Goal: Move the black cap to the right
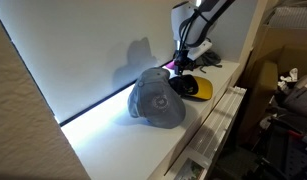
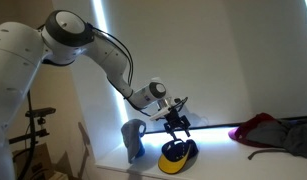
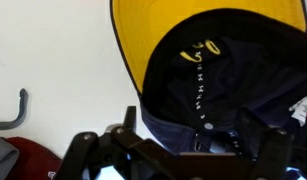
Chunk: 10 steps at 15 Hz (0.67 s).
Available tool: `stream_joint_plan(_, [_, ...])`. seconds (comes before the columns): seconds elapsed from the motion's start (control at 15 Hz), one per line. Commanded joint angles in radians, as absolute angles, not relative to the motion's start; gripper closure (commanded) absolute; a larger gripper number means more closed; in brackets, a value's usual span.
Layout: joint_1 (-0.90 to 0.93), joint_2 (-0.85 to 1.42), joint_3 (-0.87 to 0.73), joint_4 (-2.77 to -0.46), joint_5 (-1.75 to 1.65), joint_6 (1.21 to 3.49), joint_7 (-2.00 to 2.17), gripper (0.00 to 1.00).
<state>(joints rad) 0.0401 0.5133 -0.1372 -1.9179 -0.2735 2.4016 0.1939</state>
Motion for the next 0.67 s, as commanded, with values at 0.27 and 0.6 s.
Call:
stream_joint_plan(0.27, [0.069, 0.652, -0.243, -1.793, -0.318, 2.492, 0.438, 0.00])
stream_joint_plan(0.6, [0.066, 0.630, -0.241, -1.820, -0.299, 2.477, 0.416, 0.00])
